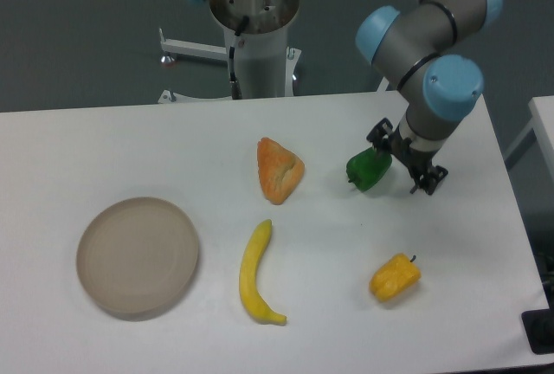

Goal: Pick up the green pepper from the table
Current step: 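Align the open gripper above the green pepper and lower onto it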

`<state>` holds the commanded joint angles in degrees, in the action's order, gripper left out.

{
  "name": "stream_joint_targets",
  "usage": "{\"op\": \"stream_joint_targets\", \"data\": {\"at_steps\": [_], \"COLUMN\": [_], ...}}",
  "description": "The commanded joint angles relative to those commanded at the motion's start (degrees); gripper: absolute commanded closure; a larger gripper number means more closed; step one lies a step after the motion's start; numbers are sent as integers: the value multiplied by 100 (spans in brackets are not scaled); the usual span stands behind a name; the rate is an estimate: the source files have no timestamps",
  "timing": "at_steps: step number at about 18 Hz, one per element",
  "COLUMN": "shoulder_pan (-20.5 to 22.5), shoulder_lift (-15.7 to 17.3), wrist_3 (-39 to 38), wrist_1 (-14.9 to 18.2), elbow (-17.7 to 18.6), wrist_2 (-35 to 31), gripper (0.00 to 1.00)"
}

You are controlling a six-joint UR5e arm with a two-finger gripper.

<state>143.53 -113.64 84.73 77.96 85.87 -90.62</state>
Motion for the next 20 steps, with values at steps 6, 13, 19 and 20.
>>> {"op": "stream_joint_targets", "data": {"at_steps": [6,13,19,20], "shoulder_pan": [79,44,18,18], "shoulder_lift": [52,79,88,88], "wrist_3": [-53,-35,-88,-88], "wrist_1": [-52,-149,-369,-387], "elbow": [255,343,580,606], "wrist_2": [70,70,79,97], "gripper": [0,0,0,0]}}
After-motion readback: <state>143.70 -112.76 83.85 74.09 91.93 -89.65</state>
